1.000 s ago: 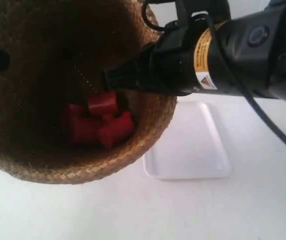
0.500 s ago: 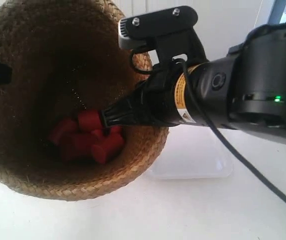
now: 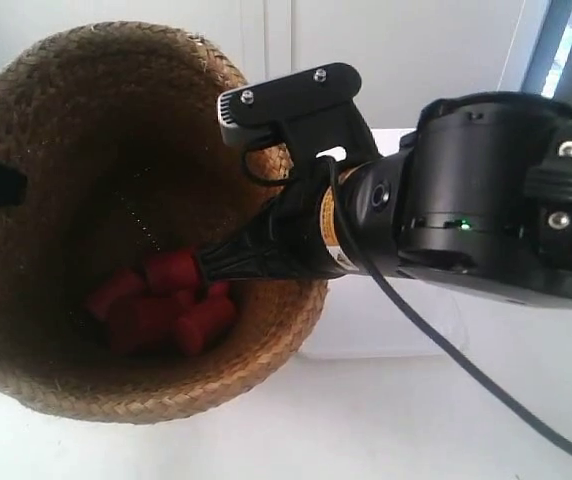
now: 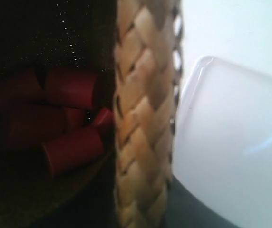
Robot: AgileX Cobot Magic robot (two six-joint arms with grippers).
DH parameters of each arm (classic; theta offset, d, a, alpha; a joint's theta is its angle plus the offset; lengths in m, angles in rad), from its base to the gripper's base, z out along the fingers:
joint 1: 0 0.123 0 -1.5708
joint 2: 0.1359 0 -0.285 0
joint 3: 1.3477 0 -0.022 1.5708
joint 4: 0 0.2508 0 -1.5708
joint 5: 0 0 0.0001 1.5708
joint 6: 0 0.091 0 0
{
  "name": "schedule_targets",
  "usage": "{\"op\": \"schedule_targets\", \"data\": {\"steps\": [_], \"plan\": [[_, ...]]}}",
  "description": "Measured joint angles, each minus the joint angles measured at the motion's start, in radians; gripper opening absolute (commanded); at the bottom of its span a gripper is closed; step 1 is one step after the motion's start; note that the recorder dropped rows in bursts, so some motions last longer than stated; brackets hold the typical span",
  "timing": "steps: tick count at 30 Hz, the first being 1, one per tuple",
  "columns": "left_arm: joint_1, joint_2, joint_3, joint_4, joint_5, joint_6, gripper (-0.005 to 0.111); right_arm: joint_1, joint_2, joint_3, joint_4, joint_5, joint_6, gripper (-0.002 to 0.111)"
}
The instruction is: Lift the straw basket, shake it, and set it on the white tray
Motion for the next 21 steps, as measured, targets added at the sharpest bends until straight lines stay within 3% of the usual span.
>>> {"op": "schedule_targets", "data": {"steps": [4, 6, 10, 14, 21], "plan": [[0.000, -0.040, -0.101, -0.018, 0.107, 0.004, 0.000, 0.022, -0.078, -0.074, 0.095, 0.071, -0.099, 0.000], [-0.002, -0.089, -0.120, -0.039, 0.084, 0.041, 0.000, 0.052, -0.157, -0.068, 0.077, 0.005, -0.120, 0.000], [0.004, -0.074, -0.021, 0.005, 0.015, -0.051, 0.000, 0.001, -0.150, -0.007, -0.007, -0.006, 0.017, 0.000], [0.010, -0.037, 0.018, 0.001, 0.035, -0.050, 0.000, -0.010, -0.119, 0.023, 0.082, -0.015, -0.043, 0.000], [0.012, -0.060, 0.012, -0.033, 0.024, -0.042, 0.000, -0.010, -0.145, 0.023, 0.078, 0.007, -0.065, 0.000]]}}
